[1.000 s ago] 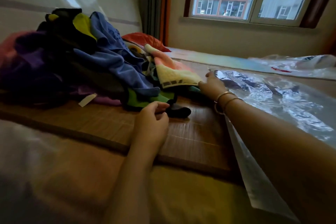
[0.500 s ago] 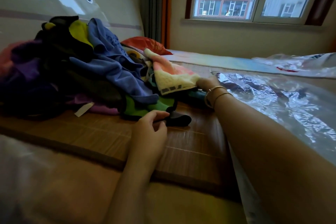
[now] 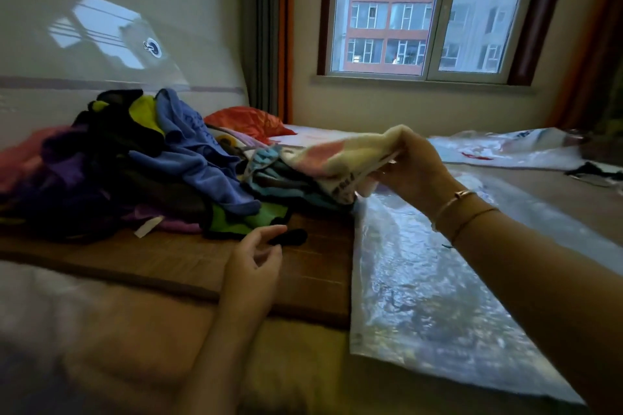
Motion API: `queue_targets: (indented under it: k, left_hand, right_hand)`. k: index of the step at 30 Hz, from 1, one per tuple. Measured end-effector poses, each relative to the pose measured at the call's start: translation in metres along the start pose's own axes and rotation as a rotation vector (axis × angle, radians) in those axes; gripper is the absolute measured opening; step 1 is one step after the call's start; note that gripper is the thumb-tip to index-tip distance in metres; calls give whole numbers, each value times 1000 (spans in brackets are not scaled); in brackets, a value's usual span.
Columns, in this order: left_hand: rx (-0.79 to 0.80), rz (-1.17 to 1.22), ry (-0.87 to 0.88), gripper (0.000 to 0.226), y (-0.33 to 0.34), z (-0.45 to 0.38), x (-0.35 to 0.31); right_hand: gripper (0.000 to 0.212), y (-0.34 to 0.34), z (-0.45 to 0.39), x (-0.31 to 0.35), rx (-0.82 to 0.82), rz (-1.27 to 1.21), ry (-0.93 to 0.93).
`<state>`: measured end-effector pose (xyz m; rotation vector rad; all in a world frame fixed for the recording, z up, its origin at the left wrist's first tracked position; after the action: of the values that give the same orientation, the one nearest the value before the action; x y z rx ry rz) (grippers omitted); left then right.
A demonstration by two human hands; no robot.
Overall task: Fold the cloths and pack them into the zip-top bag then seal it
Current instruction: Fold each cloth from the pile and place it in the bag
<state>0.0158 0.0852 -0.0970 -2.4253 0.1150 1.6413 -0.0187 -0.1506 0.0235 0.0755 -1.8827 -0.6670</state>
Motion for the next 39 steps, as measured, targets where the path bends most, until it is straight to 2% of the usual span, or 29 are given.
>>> queue_targets:
  k: [1, 5, 8, 11, 14, 15, 18, 22, 26, 29, 31, 34, 36, 39]
  left_hand:
    - [10, -22, 32, 30, 2, 8, -7]
    - [101, -44, 151, 37, 24, 43, -45]
    - [134, -89, 304, 45, 40, 65, -79]
    - [210, -149, 364, 57, 53, 69, -114]
    - [361, -182, 414, 74, 65, 66, -164]
    - [425, -208, 439, 76, 70, 68, -181]
    - [606, -255, 485, 66, 88, 72, -219]
    - [675, -204, 474, 61, 101, 66, -251]
    - [744, -154, 437, 51, 110, 65, -270]
    - [791, -134, 340, 43, 116, 69, -266]
    - [882, -222, 237, 39, 119, 73, -241]
    - [1037, -482, 174, 46, 112, 83, -200]
    - [999, -605, 158, 42, 100, 71, -184]
    - [801, -635, 125, 41, 75, 44, -188]
  right_hand:
    - [43, 1, 17, 8, 26, 8, -10]
    - [29, -17, 69, 20, -3, 103, 19]
    - [5, -26, 98, 23, -24, 311, 42]
    - [11, -15, 127, 44, 13, 365, 52]
    - [40, 0, 144, 76, 63, 373, 42]
    - [39, 5, 148, 90, 68, 399, 22]
    - [18, 18, 160, 128, 90, 451, -20]
    - [25, 24, 168, 174, 98, 455, -72]
    - [18, 27, 174, 204, 161, 377, -87]
    - [24, 23, 174, 217, 193, 382, -97]
    - [26, 12, 173, 220, 159, 399, -78]
    - [24, -21, 167, 220, -32, 518, -37]
    - [23, -38, 164, 217, -116, 629, -12]
    - [22, -55, 160, 214, -156, 794, -8]
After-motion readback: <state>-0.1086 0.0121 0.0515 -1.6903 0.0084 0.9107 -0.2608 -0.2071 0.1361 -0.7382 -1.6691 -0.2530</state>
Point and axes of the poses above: each hand's wrist, its own z-axis away from the middle knuckle, its own y-axis out of the palm, x = y × z, the point moved 9 cm from there along -z, towards the middle knuckle, and after that the axes turned 6 degrees about -z, right-handed, at the moved point
